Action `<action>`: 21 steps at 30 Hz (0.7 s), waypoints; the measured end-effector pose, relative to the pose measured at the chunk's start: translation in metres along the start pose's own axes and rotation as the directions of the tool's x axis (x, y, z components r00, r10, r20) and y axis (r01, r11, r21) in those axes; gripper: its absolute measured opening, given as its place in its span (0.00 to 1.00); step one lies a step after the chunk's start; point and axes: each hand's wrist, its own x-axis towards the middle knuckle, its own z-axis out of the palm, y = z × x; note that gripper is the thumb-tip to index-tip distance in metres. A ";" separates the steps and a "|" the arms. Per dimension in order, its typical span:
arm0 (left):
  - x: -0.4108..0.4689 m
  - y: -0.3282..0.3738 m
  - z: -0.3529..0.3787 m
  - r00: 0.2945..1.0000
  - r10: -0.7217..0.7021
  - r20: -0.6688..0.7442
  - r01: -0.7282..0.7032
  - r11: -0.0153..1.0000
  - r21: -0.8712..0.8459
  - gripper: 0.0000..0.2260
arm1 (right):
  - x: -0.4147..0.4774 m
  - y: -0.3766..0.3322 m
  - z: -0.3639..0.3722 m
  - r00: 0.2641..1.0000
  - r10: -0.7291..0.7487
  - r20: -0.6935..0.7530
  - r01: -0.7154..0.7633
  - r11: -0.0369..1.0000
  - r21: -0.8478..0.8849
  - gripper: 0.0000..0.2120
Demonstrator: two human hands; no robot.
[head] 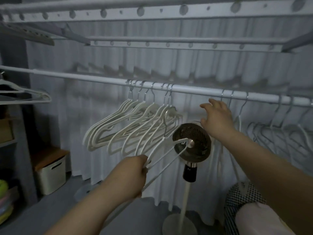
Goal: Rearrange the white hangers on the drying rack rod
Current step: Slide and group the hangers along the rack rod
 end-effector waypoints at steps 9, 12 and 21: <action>0.098 0.068 0.017 0.985 0.116 -0.129 -0.134 0.981 -0.139 0.12 | 0.041 0.073 -0.006 0.993 -0.074 -0.093 0.058 0.985 -0.164 0.30; 0.118 0.081 0.025 0.980 0.127 -0.155 -0.154 0.973 -0.172 0.12 | 0.051 0.081 -0.003 0.988 -0.109 -0.107 0.090 0.981 -0.173 0.31; 0.146 0.107 0.044 0.993 0.082 -0.087 -0.098 0.976 -0.196 0.14 | 0.057 0.089 0.004 0.971 -0.169 -0.168 0.147 0.980 -0.136 0.29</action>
